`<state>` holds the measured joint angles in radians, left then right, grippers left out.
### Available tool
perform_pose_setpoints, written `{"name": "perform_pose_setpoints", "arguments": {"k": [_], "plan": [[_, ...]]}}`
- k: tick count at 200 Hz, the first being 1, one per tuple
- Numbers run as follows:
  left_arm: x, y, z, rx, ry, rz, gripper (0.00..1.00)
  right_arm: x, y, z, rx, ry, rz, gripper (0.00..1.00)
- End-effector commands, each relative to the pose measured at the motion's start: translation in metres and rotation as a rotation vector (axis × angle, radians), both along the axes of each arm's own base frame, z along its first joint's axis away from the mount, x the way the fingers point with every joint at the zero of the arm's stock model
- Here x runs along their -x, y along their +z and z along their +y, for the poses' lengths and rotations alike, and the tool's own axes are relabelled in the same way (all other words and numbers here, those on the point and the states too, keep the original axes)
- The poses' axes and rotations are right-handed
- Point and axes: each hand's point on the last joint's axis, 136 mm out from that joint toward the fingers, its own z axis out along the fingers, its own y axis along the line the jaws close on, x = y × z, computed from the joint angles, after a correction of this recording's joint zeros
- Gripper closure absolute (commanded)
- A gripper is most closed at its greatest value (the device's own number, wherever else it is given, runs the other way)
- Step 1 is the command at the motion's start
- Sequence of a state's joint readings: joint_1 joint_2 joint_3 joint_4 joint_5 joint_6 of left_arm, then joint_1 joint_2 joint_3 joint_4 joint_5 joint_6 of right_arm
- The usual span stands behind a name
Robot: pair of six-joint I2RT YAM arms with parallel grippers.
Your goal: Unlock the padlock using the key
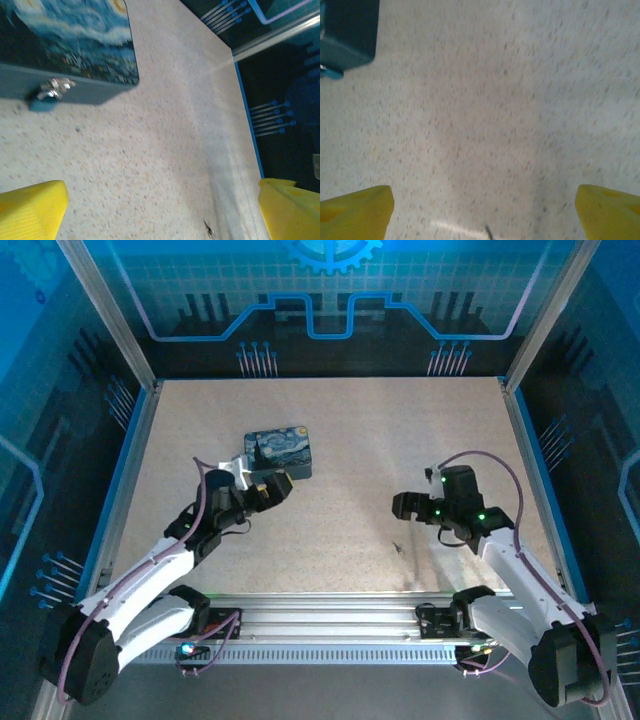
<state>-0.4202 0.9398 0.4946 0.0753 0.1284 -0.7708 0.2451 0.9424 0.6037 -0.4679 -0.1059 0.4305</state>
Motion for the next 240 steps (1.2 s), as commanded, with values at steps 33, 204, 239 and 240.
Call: {"name": "perform_pose_setpoints", "arguments": {"k": [33,204,239,240], "plan": [[0.01,-0.019,-0.019,0.009,-0.017,0.059,0.01,0.052,-0.058,0.002,0.008,0.001,0.227,0.22],[0.003,-0.021,-0.029,-0.016,-0.031,0.062,0.01,0.072,-0.096,0.017,0.046,0.0,0.376,0.59],[0.003,-0.021,-0.03,-0.017,-0.03,0.062,0.01,0.071,-0.098,0.021,0.056,0.013,0.386,0.63],[0.003,-0.02,-0.03,-0.017,-0.03,0.061,0.01,0.07,-0.098,0.021,0.056,0.012,0.386,0.64]]}}
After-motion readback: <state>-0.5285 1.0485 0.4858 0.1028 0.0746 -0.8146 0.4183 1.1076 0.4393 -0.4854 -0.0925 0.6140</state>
